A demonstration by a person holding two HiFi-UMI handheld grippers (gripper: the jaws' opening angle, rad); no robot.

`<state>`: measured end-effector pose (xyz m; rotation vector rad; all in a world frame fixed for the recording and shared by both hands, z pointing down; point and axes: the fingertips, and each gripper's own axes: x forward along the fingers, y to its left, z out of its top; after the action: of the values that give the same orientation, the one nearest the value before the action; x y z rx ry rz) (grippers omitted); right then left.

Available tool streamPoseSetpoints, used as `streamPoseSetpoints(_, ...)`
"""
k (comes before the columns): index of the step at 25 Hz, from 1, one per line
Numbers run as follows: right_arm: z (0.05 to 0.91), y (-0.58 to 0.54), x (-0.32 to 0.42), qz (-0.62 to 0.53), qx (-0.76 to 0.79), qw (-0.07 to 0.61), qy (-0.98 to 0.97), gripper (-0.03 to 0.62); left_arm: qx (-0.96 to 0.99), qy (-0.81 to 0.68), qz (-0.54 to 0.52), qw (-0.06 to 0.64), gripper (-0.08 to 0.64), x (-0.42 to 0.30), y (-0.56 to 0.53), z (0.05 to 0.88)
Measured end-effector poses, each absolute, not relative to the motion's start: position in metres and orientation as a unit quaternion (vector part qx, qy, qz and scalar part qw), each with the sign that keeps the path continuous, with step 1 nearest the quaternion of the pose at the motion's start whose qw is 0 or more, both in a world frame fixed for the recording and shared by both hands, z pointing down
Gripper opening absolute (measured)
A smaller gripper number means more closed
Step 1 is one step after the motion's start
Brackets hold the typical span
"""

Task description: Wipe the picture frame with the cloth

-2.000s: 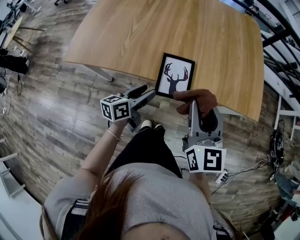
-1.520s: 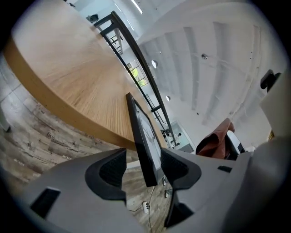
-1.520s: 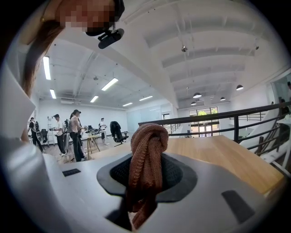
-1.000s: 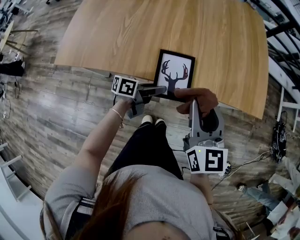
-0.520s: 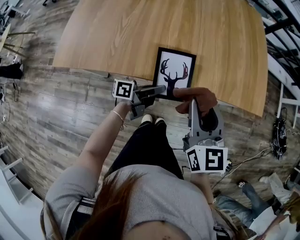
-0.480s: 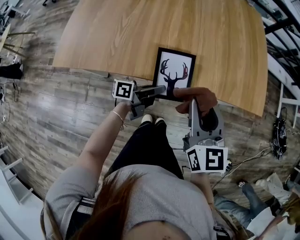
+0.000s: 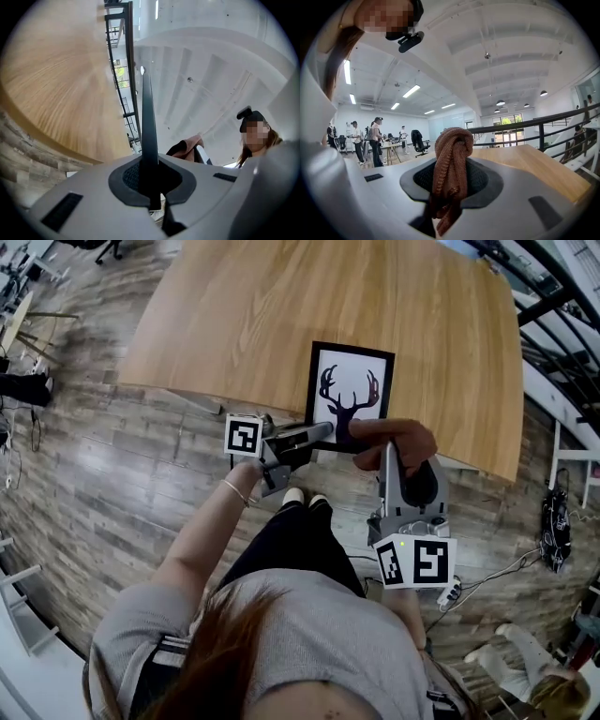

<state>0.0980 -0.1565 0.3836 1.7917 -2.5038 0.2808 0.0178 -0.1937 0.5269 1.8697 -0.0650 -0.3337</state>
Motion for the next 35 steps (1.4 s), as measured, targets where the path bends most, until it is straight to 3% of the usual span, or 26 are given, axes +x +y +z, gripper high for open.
streamPoseSetpoints(15, 0.232, -0.122, 0.112, -0.058, 0.565, -0.080, -0.819, 0.133, 0.923, 0.024, -0.161, 0.348, 0.015, 0.048, -0.216, 0.310)
streamPoseSetpoints(25, 0.180, -0.095, 0.107, -0.160, 0.545, -0.066, -0.820, 0.133, 0.954, 0.039, -0.144, 0.261, 0.015, 0.066, -0.193, 0.249)
streamPoseSetpoints(29, 0.121, -0.098, 0.121, -0.287, 0.571, -0.013, -0.769, 0.133, 0.954, 0.038, -0.137, 0.265, 0.015, 0.072, -0.187, 0.254)
streamPoseSetpoints(35, 0.061, -0.156, 0.115, -0.438, 0.597, 0.150, -0.656, 0.133, 0.958, 0.032, -0.128, 0.255, 0.015, 0.072, -0.184, 0.249)
